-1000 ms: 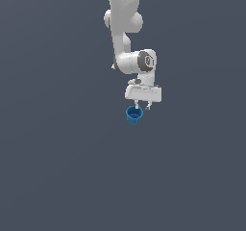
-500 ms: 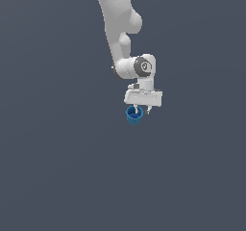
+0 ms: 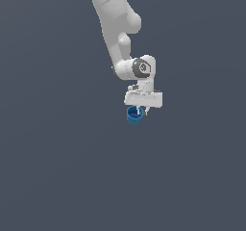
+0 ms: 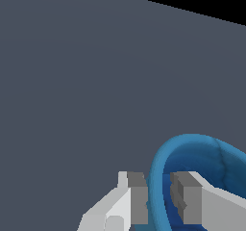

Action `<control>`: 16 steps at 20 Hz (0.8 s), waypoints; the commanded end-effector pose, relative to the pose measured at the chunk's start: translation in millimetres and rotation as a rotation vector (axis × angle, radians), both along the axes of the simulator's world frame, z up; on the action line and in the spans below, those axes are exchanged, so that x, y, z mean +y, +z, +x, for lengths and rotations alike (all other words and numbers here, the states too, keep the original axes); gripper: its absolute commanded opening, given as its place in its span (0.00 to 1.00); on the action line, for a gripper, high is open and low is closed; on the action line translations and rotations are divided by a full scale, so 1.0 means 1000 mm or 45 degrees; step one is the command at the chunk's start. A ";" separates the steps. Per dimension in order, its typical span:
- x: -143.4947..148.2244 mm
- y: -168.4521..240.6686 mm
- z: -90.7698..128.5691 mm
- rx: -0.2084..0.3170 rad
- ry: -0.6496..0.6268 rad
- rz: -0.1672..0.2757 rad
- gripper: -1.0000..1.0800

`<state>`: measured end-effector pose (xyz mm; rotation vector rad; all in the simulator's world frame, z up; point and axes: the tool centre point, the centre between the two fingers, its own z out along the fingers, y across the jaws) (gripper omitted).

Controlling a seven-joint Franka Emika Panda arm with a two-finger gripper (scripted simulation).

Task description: Pick up the object and move it to a goal position.

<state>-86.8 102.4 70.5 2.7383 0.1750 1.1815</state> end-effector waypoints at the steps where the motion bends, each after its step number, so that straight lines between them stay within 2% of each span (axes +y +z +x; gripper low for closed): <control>1: 0.001 0.000 0.000 -0.008 -0.054 0.060 0.00; 10: 0.000 0.003 0.001 -0.007 -0.054 0.060 0.00; 16: -0.004 0.023 0.011 -0.007 -0.053 0.061 0.00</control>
